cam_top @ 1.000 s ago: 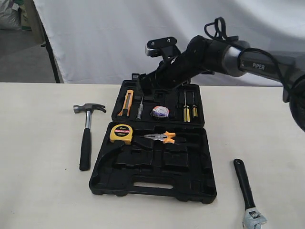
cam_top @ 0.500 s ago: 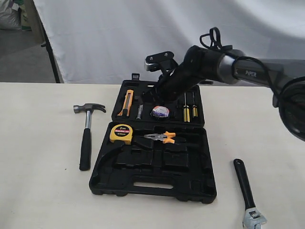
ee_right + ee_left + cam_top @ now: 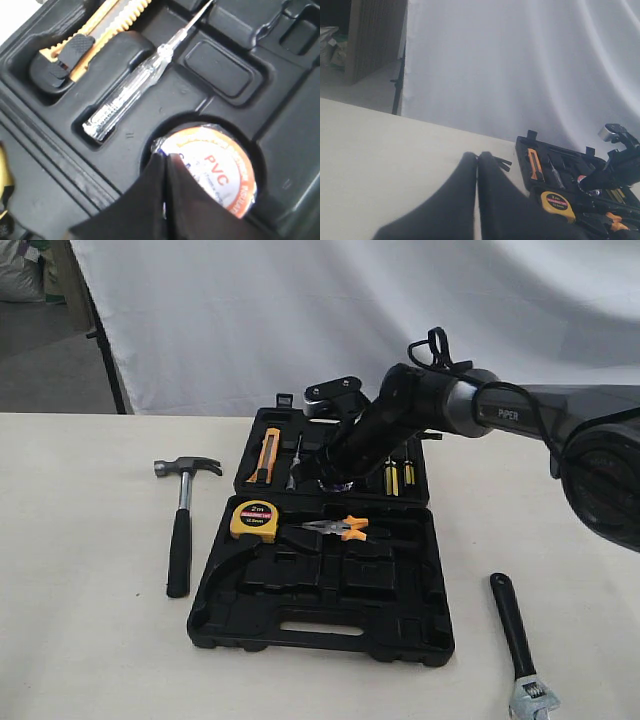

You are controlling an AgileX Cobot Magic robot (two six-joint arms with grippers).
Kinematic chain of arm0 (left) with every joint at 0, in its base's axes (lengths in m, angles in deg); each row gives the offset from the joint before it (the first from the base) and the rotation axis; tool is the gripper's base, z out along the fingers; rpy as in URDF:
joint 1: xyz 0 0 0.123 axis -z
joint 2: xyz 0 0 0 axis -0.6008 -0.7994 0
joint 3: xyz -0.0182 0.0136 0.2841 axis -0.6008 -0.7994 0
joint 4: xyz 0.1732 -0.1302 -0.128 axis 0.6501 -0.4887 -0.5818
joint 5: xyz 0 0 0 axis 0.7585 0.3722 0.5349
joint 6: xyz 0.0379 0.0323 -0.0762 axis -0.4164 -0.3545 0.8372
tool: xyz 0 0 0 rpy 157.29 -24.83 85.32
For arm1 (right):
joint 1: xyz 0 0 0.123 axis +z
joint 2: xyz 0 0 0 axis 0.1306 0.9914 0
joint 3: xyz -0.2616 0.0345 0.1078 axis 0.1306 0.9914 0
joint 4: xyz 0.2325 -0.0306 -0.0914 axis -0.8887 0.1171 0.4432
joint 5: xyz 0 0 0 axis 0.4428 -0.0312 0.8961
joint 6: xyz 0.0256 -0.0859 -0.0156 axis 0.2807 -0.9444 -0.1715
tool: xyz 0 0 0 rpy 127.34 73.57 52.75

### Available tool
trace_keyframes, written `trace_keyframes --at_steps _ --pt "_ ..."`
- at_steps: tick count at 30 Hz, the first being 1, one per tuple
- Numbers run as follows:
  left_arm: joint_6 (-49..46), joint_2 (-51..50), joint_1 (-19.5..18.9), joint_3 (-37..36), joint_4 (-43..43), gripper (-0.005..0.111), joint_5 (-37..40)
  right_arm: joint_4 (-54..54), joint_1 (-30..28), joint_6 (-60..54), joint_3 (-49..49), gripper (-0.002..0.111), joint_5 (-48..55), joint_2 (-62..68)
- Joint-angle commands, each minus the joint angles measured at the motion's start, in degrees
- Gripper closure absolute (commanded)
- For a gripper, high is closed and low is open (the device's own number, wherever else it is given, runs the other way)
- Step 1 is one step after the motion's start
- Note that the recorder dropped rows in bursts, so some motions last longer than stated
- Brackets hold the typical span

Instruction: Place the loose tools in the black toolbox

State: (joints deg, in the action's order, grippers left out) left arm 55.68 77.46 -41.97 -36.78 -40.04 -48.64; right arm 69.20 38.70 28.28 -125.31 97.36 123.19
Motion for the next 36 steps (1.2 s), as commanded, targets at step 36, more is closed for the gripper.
trace_keyframes --at_steps 36 --pt "0.3 0.2 0.2 0.2 0.1 0.106 -0.5 29.4 -7.2 19.3 48.1 0.108 27.5 -42.0"
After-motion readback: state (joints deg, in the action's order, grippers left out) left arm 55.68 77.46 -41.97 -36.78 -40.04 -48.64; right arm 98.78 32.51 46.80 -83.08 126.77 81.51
